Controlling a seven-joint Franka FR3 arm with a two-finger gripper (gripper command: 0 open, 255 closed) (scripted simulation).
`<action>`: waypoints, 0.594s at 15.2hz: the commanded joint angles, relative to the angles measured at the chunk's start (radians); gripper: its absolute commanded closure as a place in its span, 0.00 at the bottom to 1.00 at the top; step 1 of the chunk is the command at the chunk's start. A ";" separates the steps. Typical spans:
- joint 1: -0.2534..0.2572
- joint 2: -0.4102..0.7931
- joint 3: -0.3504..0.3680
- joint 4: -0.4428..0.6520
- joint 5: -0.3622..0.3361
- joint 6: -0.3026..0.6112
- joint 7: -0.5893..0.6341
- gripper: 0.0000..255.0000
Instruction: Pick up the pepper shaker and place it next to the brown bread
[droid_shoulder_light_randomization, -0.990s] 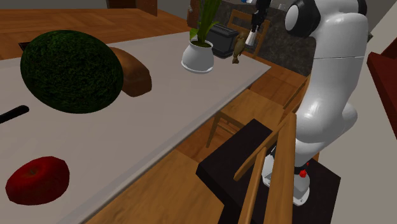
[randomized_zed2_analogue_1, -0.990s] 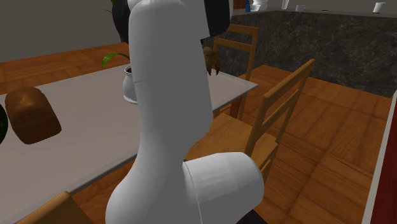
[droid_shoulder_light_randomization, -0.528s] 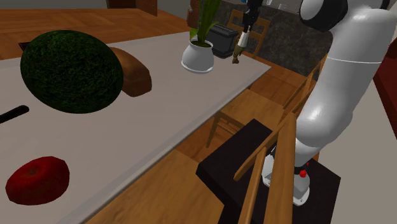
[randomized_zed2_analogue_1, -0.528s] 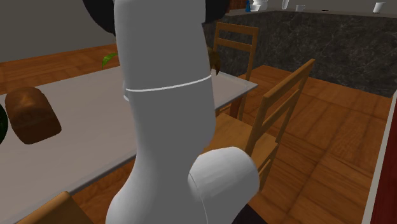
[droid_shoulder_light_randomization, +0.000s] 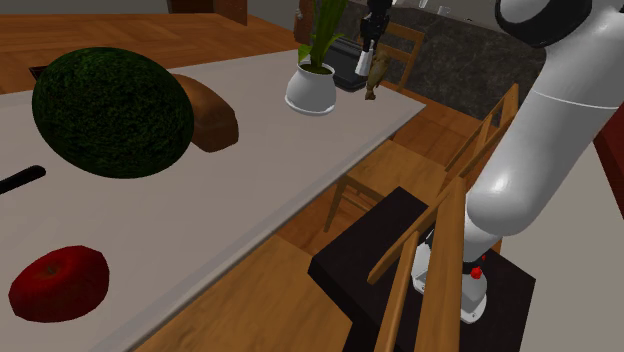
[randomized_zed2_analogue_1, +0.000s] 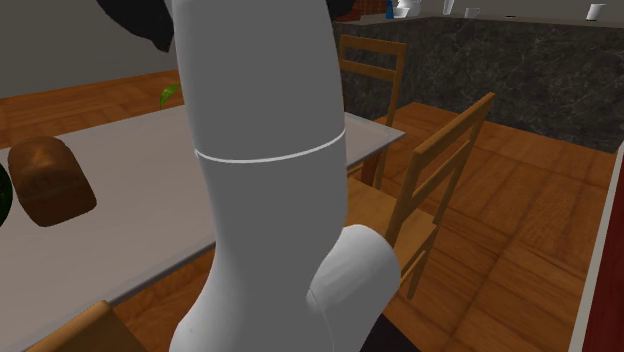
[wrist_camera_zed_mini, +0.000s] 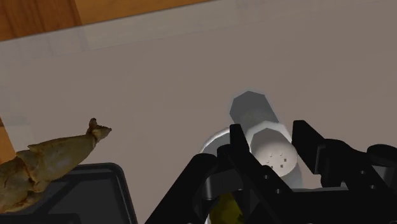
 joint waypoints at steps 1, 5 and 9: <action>0.030 -0.031 0.018 -0.033 -0.012 0.000 0.049 1.00; 0.086 -0.064 0.060 -0.070 -0.024 -0.004 0.147 1.00; 0.139 -0.079 0.103 -0.085 -0.029 -0.012 0.242 1.00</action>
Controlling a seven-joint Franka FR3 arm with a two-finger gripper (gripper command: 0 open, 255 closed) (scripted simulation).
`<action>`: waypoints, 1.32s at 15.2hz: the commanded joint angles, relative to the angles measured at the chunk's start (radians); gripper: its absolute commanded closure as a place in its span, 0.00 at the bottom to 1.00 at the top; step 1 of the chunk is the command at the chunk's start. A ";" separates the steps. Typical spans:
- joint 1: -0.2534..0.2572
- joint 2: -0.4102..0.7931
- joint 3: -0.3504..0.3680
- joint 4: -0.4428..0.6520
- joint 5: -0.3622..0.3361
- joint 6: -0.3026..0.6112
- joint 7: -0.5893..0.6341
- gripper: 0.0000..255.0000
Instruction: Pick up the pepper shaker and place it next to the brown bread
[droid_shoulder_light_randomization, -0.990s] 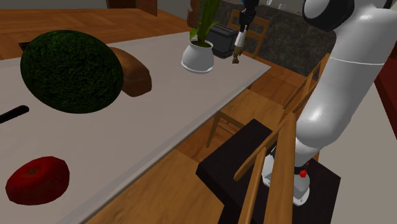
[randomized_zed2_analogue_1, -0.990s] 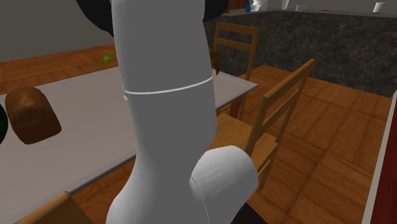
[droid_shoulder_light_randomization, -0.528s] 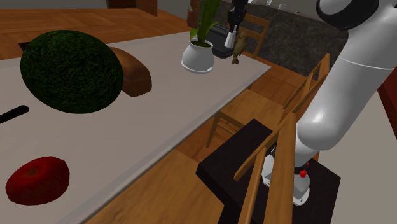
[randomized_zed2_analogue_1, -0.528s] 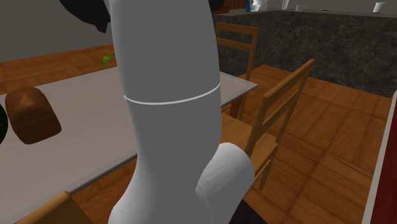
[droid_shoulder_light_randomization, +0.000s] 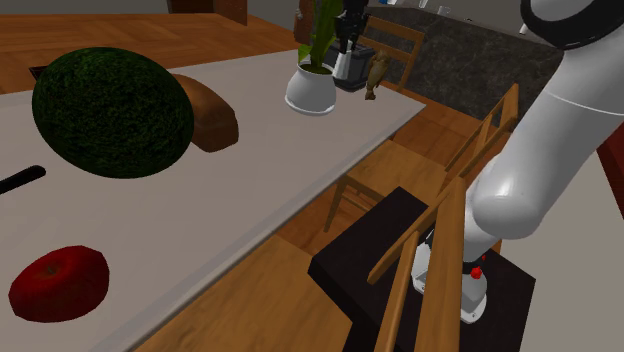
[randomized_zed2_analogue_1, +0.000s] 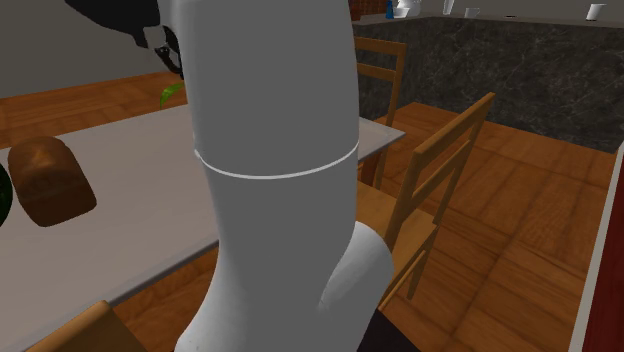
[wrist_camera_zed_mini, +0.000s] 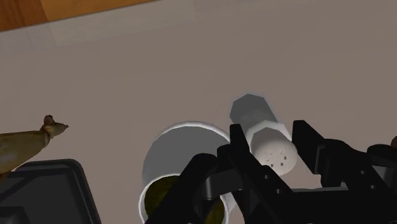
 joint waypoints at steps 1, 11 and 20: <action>0.026 0.000 0.022 0.004 0.000 -0.008 0.049 1.00; 0.148 0.046 0.125 0.069 0.012 -0.047 0.271 1.00; 0.255 0.179 0.203 0.255 0.024 -0.114 0.455 1.00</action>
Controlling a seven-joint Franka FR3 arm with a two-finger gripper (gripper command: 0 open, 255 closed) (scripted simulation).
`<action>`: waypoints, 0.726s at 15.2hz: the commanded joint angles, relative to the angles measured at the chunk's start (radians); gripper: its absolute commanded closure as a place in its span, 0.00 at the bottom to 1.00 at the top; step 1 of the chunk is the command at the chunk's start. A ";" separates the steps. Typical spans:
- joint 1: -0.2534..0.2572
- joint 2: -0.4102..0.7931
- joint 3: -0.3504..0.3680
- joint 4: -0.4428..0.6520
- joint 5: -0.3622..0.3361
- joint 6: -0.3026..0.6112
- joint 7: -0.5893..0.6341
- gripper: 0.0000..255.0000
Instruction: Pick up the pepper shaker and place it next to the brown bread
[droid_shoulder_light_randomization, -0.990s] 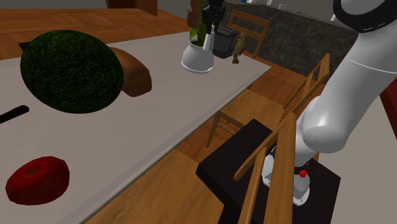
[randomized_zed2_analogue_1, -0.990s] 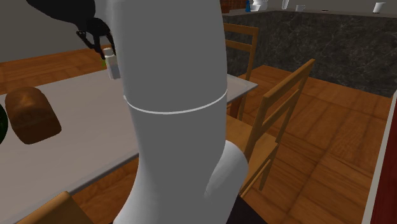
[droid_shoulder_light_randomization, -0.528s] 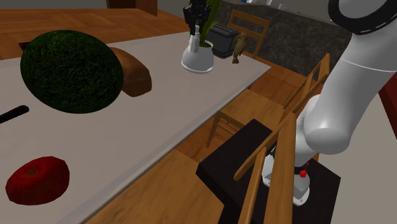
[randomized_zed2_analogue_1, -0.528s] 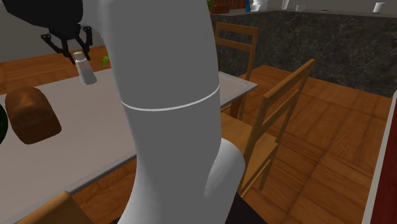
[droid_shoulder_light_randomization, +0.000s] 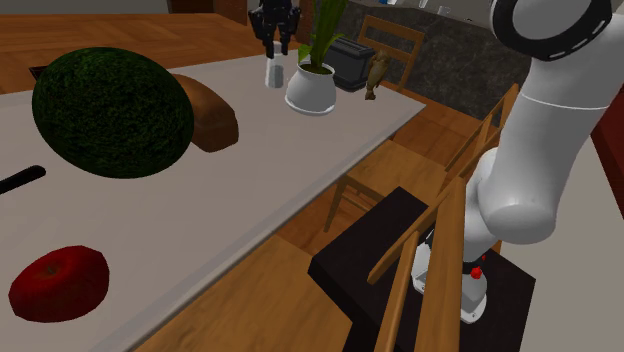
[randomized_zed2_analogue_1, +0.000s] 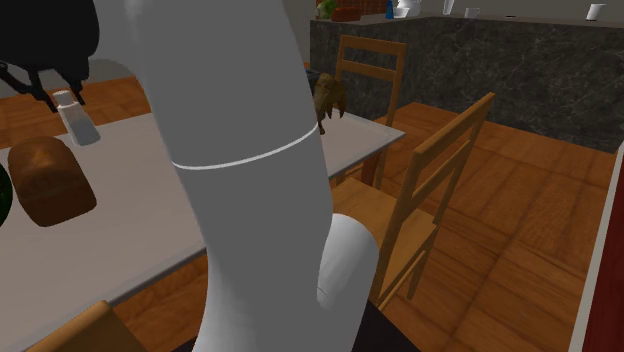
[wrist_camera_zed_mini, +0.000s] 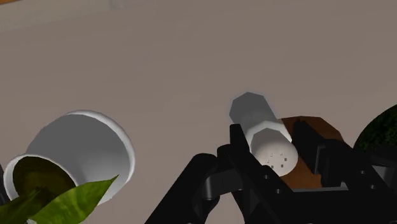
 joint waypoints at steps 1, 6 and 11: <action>0.028 0.044 0.018 0.067 0.002 -0.026 0.045 1.00; 0.090 0.177 0.050 0.265 0.004 -0.098 0.136 1.00; 0.141 0.317 0.068 0.475 0.003 -0.171 0.200 1.00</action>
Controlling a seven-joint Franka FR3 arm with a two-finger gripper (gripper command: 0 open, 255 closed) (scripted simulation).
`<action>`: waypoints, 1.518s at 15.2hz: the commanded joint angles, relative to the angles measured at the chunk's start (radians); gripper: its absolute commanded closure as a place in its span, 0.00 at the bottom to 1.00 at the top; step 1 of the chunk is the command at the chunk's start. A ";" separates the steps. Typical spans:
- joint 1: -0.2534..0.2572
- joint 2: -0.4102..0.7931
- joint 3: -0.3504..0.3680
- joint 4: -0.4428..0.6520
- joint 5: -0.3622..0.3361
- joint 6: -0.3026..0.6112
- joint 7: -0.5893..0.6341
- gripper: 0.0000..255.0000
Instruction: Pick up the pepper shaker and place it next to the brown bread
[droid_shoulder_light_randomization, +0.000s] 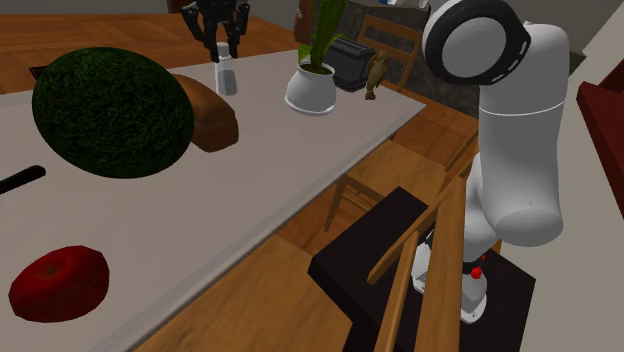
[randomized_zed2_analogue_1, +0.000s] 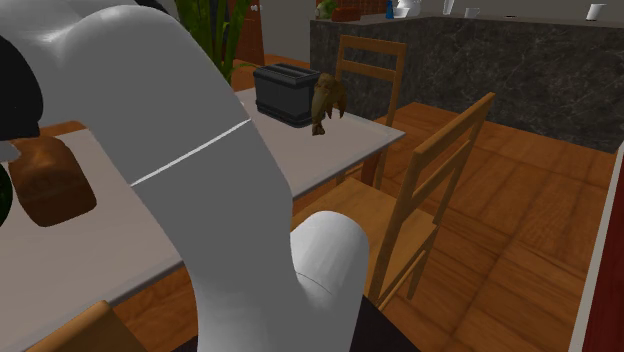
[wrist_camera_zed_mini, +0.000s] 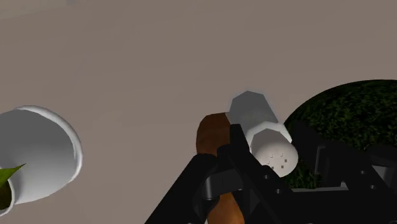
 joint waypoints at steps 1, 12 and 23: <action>0.006 0.007 0.002 -0.013 0.000 0.019 0.010 1.00; 0.004 -0.068 0.003 -0.284 0.000 0.215 0.021 1.00; 0.003 -0.083 0.003 -0.455 -0.001 0.371 0.029 1.00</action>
